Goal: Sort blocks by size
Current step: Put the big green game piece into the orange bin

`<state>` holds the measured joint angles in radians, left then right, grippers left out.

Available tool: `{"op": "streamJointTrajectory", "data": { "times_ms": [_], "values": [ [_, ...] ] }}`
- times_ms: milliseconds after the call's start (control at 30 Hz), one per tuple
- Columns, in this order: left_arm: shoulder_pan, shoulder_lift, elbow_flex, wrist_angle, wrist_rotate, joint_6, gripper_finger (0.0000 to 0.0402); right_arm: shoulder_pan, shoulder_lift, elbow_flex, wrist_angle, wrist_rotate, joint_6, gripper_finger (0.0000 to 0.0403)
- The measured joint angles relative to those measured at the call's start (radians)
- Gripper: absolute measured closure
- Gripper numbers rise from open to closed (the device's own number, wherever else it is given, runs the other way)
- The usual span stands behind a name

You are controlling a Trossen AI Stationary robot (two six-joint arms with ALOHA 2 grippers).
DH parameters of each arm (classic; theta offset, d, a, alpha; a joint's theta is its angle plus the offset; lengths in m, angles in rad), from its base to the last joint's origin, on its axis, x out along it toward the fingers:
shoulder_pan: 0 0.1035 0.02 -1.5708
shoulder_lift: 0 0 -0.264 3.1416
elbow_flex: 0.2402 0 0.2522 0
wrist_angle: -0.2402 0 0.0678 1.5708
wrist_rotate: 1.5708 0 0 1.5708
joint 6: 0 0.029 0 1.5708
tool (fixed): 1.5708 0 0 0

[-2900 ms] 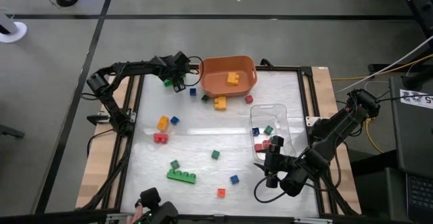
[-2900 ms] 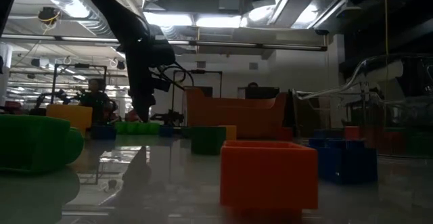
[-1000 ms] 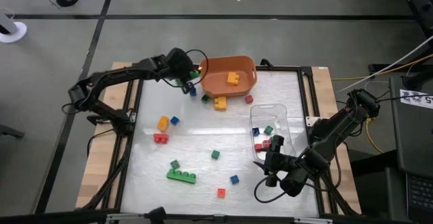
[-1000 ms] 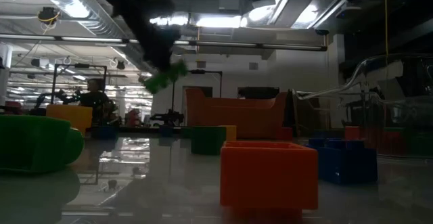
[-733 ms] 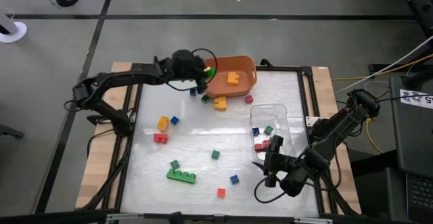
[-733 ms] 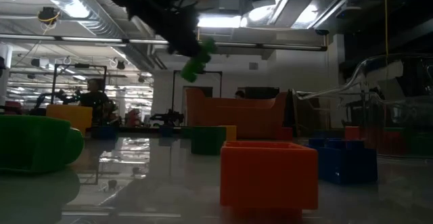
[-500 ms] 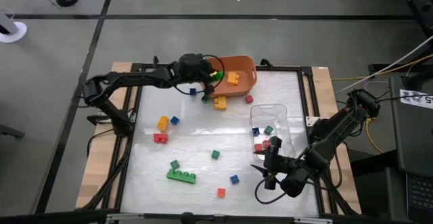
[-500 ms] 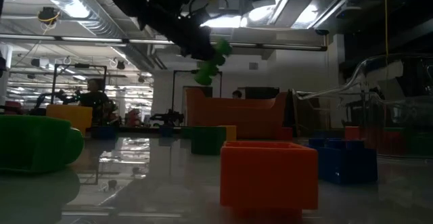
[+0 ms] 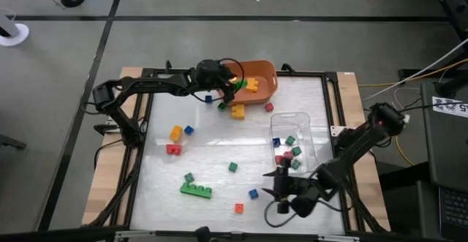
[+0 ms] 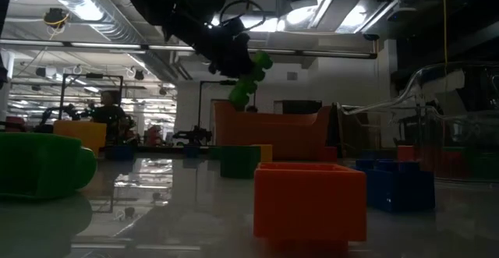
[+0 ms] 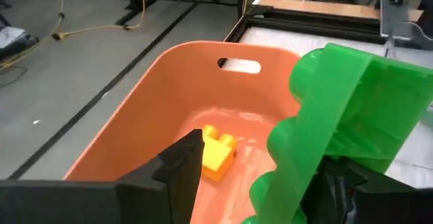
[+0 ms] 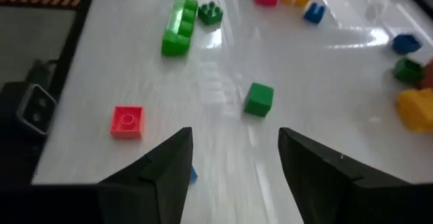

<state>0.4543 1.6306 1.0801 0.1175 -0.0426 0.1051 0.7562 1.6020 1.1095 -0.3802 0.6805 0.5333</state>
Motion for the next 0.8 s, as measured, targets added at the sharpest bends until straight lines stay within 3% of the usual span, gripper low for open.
{"op": "streamJointTrajectory", "data": {
  "times_ms": [200, 367, 567, 667, 800],
  "values": [
    [0.026, 0.014, 0.001, -0.060, -0.186, 0.092, 0.0212, -0.065, 0.088, -0.001, 0.048, -0.116, 0.009, 0.0183],
    [0.040, 0.015, 0.000, -0.126, -0.197, 0.153, 0.0213, -0.091, 0.125, 0.000, 0.077, -0.188, 0.010, 0.0183],
    [0.024, 0.015, 0.000, -0.138, -0.197, 0.084, 0.0213, -0.091, 0.130, 0.000, 0.071, -0.193, 0.010, 0.0183],
    [0.007, 0.015, 0.000, -0.132, -0.197, 0.052, 0.0213, -0.091, 0.130, 0.000, 0.073, -0.128, 0.007, 0.0183],
    [-0.006, 0.015, 0.000, -0.132, -0.196, 0.085, 0.0213, -0.124, 0.128, 0.000, 0.074, 0.119, -0.019, 0.0183]
  ]
}}
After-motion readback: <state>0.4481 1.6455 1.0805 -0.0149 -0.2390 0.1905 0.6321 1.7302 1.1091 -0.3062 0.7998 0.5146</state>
